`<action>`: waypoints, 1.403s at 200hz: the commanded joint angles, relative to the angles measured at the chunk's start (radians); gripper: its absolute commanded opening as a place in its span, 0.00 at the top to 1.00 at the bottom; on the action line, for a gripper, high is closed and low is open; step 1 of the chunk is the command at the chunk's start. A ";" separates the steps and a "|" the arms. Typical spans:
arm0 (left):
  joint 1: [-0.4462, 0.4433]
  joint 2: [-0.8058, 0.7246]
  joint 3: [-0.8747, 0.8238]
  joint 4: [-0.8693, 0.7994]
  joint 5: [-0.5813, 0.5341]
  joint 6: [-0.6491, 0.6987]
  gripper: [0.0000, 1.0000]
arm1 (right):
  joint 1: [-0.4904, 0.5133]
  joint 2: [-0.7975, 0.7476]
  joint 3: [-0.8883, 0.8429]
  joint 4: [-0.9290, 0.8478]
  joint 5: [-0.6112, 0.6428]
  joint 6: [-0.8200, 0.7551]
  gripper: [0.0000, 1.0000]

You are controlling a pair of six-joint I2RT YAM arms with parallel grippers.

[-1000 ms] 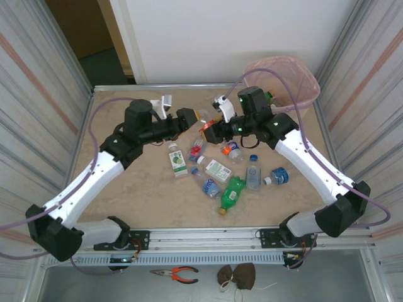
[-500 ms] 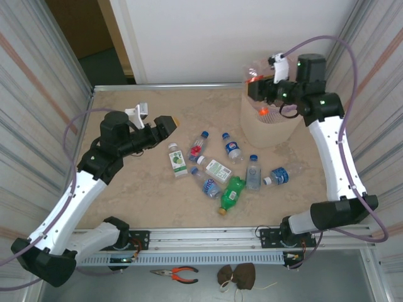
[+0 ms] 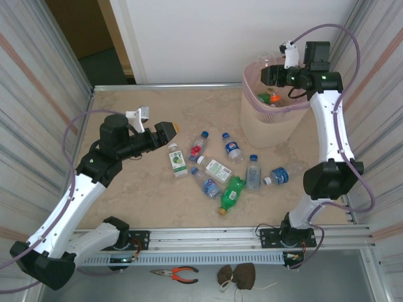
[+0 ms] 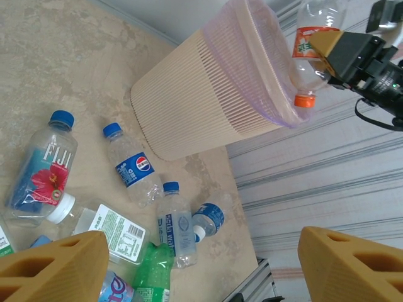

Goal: Put the plastic bottles in the bin

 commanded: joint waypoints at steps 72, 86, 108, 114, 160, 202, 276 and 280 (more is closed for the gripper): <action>0.006 -0.030 -0.037 -0.016 0.007 0.012 0.22 | -0.004 0.167 0.008 -0.073 -0.103 -0.067 0.45; 0.006 -0.028 -0.039 -0.014 0.006 0.008 0.22 | -0.004 0.173 -0.036 -0.054 -0.106 -0.062 0.45; 0.007 -0.022 -0.039 -0.014 0.007 0.008 0.22 | -0.005 0.182 -0.090 -0.044 -0.099 -0.059 0.44; 0.007 -0.020 -0.038 -0.014 0.008 0.009 0.22 | -0.005 0.186 -0.102 -0.044 -0.097 -0.058 0.44; 0.007 -0.001 -0.041 -0.013 0.013 0.006 0.22 | -0.012 0.202 -0.185 -0.047 -0.090 -0.059 0.42; 0.006 0.010 -0.040 -0.014 0.014 0.009 0.22 | -0.025 0.179 -0.172 -0.048 -0.107 -0.043 0.28; 0.007 0.044 -0.027 -0.043 -0.004 0.050 0.22 | -0.042 0.042 -0.141 -0.032 -0.112 -0.003 0.21; 0.008 0.048 -0.026 -0.043 -0.004 0.051 0.22 | -0.043 0.034 -0.141 -0.031 -0.112 -0.002 0.21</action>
